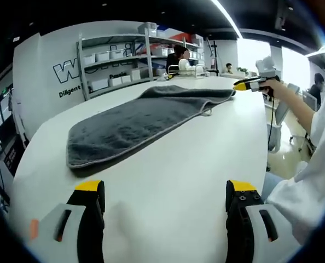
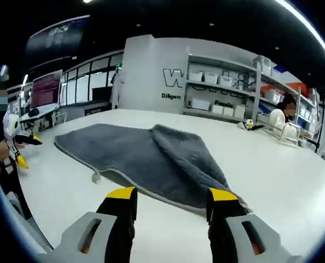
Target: Open the folded towel by lifting each exposed corner and separating the folded layers until the towel lies flat within the target outline without major curled edges
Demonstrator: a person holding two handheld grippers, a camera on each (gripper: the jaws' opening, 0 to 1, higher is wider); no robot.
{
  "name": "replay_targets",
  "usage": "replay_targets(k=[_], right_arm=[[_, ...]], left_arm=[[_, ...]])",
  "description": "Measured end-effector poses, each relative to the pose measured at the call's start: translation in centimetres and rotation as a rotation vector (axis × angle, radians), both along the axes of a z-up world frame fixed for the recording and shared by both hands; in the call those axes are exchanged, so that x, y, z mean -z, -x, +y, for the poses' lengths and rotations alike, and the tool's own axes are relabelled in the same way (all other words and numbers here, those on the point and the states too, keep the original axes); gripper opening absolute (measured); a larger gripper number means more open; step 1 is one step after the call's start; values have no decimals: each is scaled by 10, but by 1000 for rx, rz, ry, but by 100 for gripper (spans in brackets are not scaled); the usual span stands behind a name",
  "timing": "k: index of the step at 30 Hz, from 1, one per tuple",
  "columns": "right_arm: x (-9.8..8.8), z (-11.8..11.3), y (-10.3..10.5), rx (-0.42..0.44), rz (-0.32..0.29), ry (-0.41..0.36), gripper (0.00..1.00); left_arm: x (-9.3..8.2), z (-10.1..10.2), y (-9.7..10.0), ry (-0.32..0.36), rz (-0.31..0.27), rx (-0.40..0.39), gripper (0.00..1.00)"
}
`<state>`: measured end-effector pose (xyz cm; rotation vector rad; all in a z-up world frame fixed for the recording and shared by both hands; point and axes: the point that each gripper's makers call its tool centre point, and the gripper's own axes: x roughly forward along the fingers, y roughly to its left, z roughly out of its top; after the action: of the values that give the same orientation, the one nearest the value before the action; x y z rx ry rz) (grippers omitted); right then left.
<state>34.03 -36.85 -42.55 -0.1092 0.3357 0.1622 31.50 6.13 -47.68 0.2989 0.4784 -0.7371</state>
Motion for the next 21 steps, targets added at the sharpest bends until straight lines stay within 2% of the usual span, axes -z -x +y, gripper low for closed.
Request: replay_targets(k=[8, 10, 11, 12, 15, 21], right_arm=[[2, 25, 3, -53, 7, -32, 77], [9, 30, 4, -67, 42, -21, 82], [10, 31, 5, -72, 50, -23, 83], [15, 38, 6, -101, 84, -50, 83], [16, 43, 1, -110, 83, -66, 85], [29, 43, -3, -98, 132, 23, 91]], left_arm=[[-1, 10, -4, -9, 11, -60, 90], [-1, 13, -5, -15, 15, -79, 90], [0, 14, -5, -20, 15, -87, 90], [0, 15, -6, -24, 17, -94, 90], [4, 18, -8, -35, 30, -114, 90], [8, 17, -12, -61, 48, -132, 89]])
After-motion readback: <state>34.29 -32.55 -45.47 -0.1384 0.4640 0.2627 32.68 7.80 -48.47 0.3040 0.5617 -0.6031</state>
